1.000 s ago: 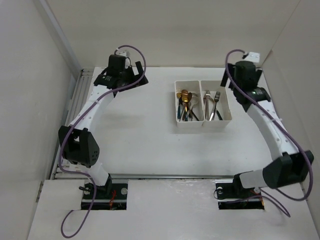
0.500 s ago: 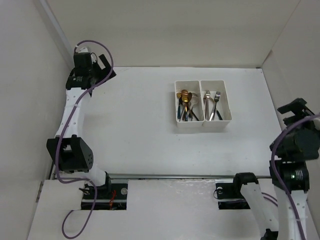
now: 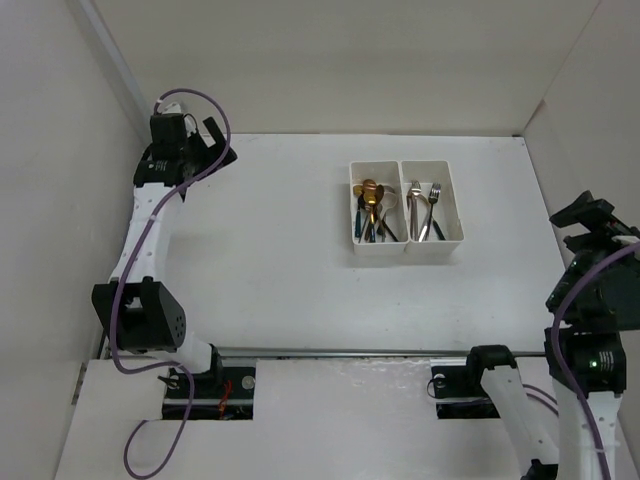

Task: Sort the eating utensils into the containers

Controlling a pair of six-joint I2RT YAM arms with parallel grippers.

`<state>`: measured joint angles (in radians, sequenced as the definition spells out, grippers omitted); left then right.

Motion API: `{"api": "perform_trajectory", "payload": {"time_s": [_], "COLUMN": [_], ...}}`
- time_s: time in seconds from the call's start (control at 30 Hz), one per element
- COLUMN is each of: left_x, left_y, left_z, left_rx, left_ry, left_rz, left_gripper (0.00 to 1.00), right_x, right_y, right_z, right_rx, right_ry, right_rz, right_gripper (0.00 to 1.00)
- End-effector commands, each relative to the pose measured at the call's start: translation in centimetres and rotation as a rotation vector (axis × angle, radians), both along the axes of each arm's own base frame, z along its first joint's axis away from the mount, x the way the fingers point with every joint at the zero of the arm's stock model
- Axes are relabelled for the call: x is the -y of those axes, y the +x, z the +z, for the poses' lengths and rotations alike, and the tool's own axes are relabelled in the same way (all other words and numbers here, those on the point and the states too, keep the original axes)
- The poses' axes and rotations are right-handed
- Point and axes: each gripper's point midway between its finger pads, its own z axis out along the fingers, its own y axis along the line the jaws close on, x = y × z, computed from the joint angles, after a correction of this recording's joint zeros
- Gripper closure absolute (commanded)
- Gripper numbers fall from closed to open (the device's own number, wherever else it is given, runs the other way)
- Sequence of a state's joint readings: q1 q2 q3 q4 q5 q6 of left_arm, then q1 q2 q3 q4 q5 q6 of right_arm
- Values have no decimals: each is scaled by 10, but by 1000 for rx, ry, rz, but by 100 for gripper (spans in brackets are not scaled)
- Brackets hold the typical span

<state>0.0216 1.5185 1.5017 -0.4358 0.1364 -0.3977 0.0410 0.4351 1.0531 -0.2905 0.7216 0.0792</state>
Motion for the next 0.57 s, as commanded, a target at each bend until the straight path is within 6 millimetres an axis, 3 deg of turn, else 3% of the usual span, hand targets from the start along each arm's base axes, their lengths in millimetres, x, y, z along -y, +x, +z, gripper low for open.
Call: {"api": "perform_trajectory", "payload": {"time_s": [0.0,0.17,0.53], "left_x": [2,4,4], "left_y": [-7,-10,-10], "left_z": [26,32,26], "left_rx": [87,106,97], "left_ry": [-2,-7,-7], "left_rz": [-14,-22,-22], "left_gripper": [0,0,0], "right_x": [-5,-10,-8], "right_y": [12,13,14], "right_z": [4,8,-7], "right_rx": [-7,4,13], "right_ry": [67,72,129], "right_rz": [29,66,47], "right_gripper": [1,1,1]}}
